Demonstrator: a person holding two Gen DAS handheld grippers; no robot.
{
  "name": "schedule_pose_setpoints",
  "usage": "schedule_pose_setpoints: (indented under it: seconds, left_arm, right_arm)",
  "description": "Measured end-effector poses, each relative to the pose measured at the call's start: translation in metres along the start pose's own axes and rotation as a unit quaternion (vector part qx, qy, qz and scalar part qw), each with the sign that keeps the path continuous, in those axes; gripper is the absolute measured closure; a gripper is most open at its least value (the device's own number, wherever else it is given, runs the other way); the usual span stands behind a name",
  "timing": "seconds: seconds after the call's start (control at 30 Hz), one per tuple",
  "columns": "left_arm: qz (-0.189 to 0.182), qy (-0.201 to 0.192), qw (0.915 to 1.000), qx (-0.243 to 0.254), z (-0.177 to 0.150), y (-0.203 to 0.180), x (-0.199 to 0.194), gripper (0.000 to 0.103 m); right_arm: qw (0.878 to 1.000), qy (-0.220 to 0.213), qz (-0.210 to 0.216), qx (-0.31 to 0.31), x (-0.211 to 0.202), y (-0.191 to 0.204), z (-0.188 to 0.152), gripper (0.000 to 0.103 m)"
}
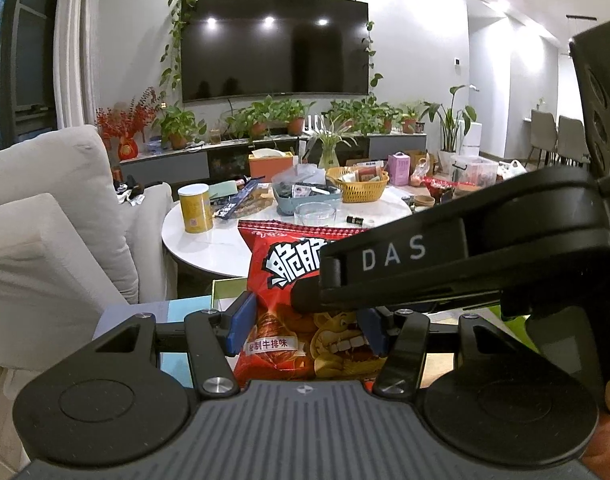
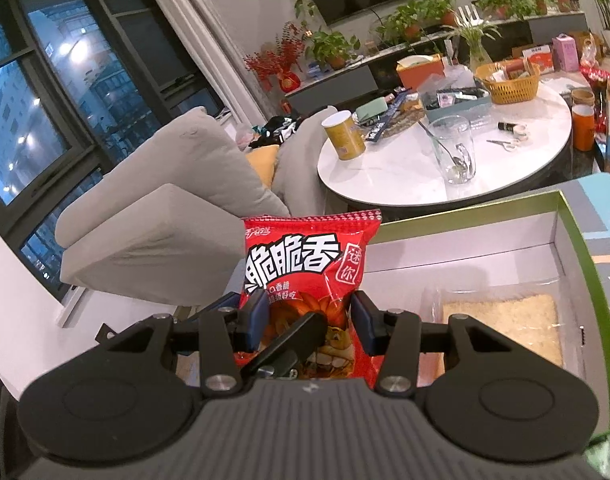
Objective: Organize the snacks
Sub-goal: 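Lower the red-and-white chip bag into the box, open right tool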
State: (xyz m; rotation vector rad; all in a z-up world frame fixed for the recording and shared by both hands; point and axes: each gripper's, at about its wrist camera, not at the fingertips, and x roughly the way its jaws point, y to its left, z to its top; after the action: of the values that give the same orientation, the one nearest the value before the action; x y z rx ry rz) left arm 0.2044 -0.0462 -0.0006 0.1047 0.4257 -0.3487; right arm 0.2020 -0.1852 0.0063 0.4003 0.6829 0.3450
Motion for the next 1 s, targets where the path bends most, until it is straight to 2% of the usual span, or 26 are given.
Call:
schedule_pose_setpoints:
  seconds: [0.33, 0.77, 1.0]
  left_arm:
    - [0.004, 0.019, 0.9998, 0.008, 0.002, 0.010, 0.029, 0.050]
    - [0.003, 0.043, 0.9991, 0.001, 0.000, 0.020, 0.044, 0.049]
    - [0.011, 0.046, 0.9989, 0.002, 0.001, 0.023, 0.043, 0.045]
  right_arm:
    - [1.000, 0.015, -0.013, 0.010, 0.025, -0.002, 0.003, 0.057]
    - [0.999, 0.036, -0.024, 0.011, 0.043, -0.004, 0.000, 0.057]
    - [0.999, 0.023, -0.036, 0.014, 0.038, -0.007, 0.003, 0.058]
